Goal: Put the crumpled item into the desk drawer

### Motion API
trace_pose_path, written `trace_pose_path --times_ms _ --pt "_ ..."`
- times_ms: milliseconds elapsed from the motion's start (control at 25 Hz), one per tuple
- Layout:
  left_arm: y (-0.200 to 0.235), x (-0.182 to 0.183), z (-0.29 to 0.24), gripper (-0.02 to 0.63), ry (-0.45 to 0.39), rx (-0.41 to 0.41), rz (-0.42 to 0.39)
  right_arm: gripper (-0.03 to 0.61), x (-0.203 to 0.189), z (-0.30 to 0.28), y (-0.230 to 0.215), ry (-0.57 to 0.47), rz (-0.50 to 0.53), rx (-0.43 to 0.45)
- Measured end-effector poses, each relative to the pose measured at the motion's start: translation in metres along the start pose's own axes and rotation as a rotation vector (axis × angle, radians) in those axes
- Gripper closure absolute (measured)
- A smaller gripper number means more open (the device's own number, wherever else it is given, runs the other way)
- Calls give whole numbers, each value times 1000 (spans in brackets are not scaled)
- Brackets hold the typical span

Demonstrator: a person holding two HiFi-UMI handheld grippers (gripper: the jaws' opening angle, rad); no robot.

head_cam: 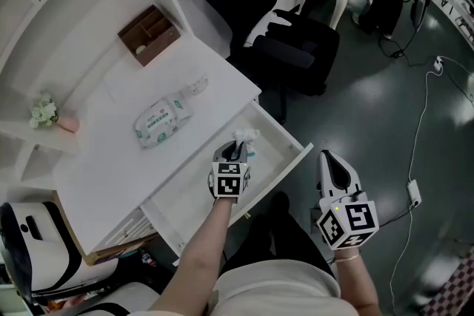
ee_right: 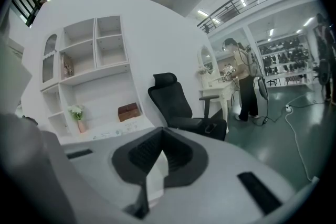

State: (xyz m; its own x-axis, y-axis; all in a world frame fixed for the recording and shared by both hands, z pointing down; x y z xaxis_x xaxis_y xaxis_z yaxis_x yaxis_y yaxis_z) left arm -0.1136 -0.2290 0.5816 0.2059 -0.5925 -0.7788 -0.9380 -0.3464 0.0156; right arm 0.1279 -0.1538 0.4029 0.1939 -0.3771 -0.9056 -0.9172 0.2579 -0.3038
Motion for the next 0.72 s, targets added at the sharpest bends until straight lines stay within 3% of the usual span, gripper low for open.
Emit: trace_pose_path --times_ms 720 --pt "6 -37 -31 566 156 2 64 577 -12 -9 -1 40 -15 3"
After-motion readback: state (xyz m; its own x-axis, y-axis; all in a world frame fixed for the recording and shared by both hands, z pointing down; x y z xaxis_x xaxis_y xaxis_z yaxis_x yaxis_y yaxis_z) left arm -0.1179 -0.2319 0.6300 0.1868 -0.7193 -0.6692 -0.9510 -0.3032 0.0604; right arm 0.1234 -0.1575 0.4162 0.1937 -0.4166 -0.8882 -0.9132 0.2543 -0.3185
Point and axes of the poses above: the fingertips, and each gripper's own axes: z backward along the fingers, y to its left, x out of its top, the point moved 6 cm from there along z, backward along the fingers, and after that the axes turned 3 degrees about -z, right-handed, at the moved point
